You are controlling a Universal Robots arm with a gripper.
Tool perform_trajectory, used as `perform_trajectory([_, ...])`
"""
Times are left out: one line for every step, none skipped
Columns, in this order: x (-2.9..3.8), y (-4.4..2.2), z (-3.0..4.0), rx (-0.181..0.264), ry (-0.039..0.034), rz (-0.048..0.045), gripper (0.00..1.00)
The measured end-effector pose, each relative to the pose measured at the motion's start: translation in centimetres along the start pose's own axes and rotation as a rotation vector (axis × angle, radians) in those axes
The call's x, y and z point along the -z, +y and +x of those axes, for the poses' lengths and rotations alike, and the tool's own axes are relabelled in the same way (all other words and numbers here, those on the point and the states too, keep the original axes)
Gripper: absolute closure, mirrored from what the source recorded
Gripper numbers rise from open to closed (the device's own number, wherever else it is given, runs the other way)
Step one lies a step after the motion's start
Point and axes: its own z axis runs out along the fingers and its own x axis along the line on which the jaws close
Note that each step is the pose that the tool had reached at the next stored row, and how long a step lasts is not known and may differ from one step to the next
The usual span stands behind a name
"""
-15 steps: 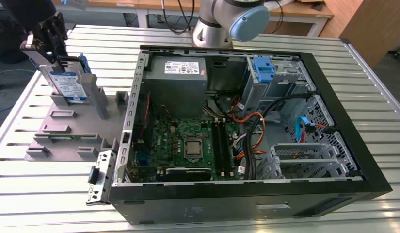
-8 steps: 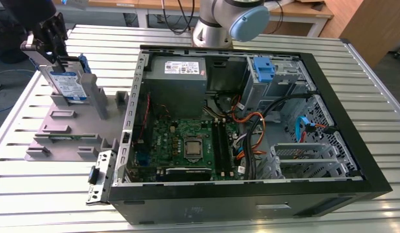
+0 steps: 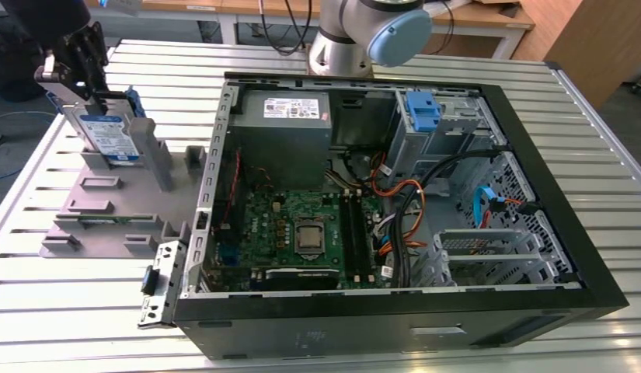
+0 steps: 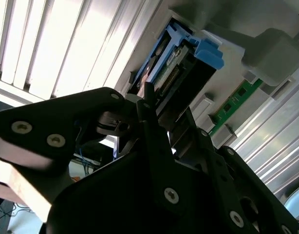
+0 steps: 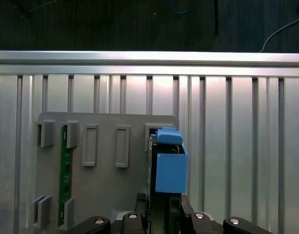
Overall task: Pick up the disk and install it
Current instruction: 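Pick up the disk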
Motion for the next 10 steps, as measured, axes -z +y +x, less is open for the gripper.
perform_trajectory([0.0,0.0,0.0,0.0,0.0,0.0,0.64])
perform_trajectory([0.0,-0.01,0.0,0.0,0.0,0.0,0.64])
perform_trajectory([0.0,-0.01,0.0,0.0,0.0,0.0,0.64])
perform_trajectory([0.0,-0.02,0.0,0.0,0.0,0.0,0.64])
perform_trajectory([0.0,-0.02,0.0,0.0,0.0,0.0,0.64])
perform_trajectory([0.0,-0.04,0.0,0.0,0.0,0.0,0.64])
perform_trajectory([0.0,-0.04,0.0,0.0,0.0,0.0,0.64])
perform_trajectory([0.0,-0.05,0.0,0.0,0.0,0.0,0.64])
perform_trajectory([0.0,-0.05,0.0,0.0,0.0,0.0,0.64])
perform_trajectory([0.0,-0.06,0.0,0.0,0.0,0.0,0.64])
